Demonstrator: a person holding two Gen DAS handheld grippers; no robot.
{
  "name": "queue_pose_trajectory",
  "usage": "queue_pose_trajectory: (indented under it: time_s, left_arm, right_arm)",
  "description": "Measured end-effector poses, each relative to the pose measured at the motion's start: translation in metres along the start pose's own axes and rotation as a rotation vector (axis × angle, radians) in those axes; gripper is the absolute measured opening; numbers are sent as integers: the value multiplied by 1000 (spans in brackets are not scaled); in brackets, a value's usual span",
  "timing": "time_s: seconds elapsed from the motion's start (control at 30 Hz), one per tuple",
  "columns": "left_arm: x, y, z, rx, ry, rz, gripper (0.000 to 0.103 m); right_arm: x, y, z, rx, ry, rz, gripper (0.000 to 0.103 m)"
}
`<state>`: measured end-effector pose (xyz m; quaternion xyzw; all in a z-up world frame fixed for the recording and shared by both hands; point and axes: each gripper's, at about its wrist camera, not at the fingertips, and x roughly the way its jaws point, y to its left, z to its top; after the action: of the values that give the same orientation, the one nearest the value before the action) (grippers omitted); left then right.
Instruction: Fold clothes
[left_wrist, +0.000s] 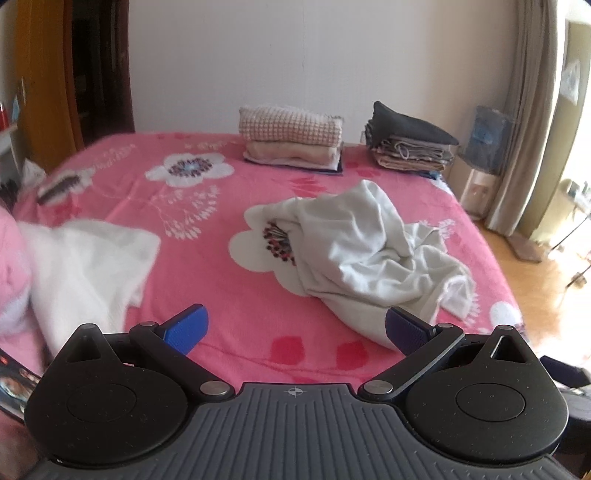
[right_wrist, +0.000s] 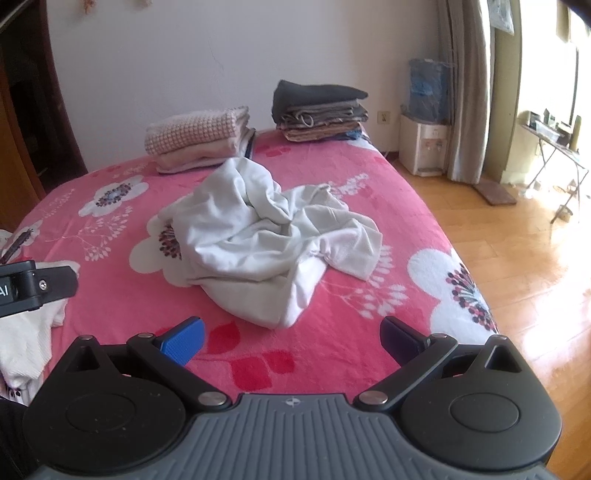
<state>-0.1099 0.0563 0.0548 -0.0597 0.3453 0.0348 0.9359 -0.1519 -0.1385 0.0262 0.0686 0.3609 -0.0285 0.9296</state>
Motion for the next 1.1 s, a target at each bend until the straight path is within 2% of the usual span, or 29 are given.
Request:
queue_pose_trajectory:
  time_s: [0.27,0.37,0.5,0.6,0.7,0.9,1.0,1.1]
  left_arm:
    - [10,6,-2,-35,13,13,103]
    - [18,6,0,-41,22,-6,103]
    - [33,2,14,-38,13,-34,103]
    - [48,4,31,-35,-31,-44,103]
    - [73,12,45,-53,-53,-30,103]
    - [150,19,53,-75,-14,-9,103]
    - [185,16,53,-86,-13,-39,103]
    - [218,14,50,-107,-25,-117,103]
  right_arm:
    - [1,2,-1,-15,-32,16,103]
    - [3,0,1,-16,-54,23,103]
    - [8,-3,9,-40,-106,32,103]
    - [16,-5,22,-70,-146,42,103]
    - [30,-7,41,-80,-163,53,103]
    - [76,-11,75,-53,-207,88,103]
    - [115,-9,91,-40,-189,116,103]
    - [161,-3,108,-54,-169,153,103]
